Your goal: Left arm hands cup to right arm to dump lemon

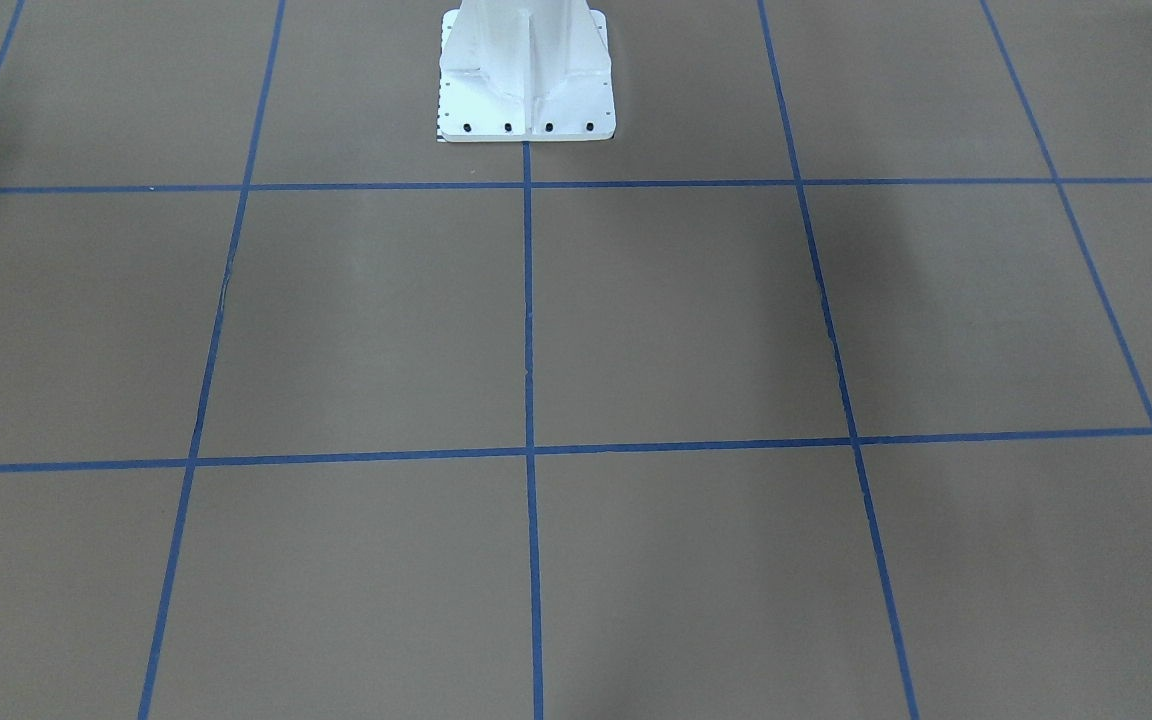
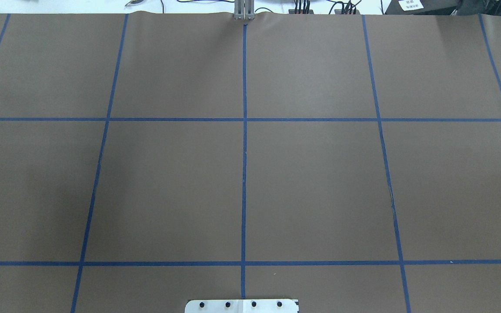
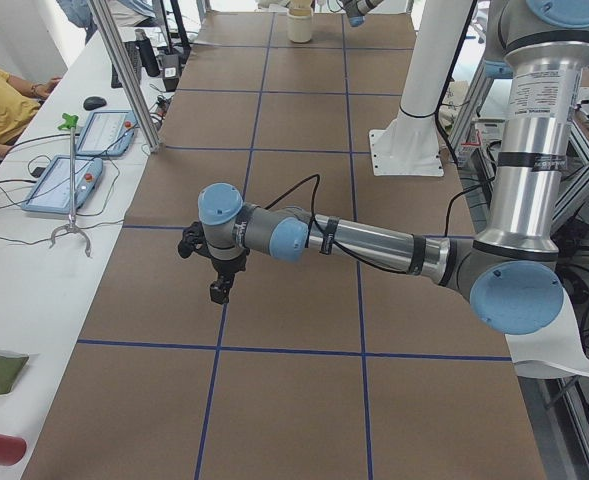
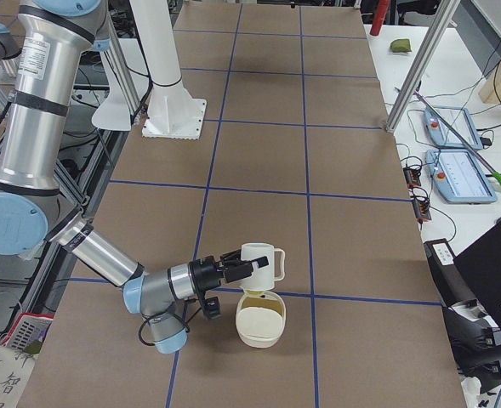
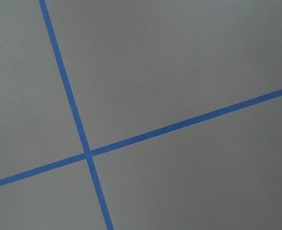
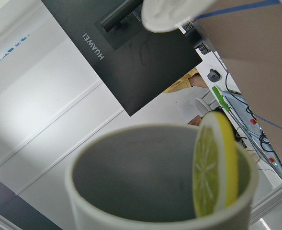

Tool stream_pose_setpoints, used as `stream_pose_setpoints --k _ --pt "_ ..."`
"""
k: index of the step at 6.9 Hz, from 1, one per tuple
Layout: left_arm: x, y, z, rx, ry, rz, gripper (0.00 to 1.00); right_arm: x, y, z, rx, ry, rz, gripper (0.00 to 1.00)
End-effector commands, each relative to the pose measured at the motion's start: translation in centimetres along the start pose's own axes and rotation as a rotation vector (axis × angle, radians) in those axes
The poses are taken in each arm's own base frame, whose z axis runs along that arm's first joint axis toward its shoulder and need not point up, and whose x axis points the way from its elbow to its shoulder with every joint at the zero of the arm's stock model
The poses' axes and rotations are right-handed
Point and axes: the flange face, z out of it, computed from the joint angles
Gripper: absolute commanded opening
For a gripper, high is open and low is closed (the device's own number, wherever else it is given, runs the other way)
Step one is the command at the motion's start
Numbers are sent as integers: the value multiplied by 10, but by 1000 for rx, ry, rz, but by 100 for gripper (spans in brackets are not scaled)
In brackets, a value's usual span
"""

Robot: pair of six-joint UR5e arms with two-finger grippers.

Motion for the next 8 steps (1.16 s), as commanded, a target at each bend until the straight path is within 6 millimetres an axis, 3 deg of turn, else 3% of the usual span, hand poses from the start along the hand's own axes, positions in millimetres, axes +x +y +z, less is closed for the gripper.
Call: stream_pose_setpoints --k 1,5,8 --pt "0 0 0 0 0 0 100 -4 3 -6 -34 -29 89 9" --pt "0 0 0 -1 0 -1 100 -4 5 -7 -36 -21 52 9" --pt "-1 0 1 -2 0 -1 100 15 14 -11 -106 165 -315 3"
